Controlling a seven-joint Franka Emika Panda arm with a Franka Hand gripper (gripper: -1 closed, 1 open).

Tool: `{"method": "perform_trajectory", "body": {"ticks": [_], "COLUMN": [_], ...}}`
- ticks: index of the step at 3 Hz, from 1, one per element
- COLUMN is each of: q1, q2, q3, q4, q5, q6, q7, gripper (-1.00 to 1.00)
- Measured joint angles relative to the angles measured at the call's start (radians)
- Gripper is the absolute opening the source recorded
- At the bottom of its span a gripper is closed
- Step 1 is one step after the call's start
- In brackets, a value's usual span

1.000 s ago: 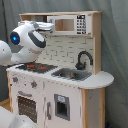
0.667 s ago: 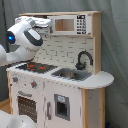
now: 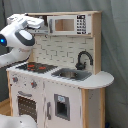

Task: Play with the kitchen

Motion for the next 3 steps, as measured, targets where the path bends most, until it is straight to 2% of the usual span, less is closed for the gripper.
{"method": "perform_trajectory", "body": {"ticks": [1,3], "q1": [-0.047,-0.175], "q2": [-0.055,-0.209], "q3": [0.038,0.095], "q4": [0.011,0.025], "q5": [0.025,0.13], "q6": [-0.001,-0.008], "q7": [0.068,0.226], "gripper": [1.0,1.0]}}
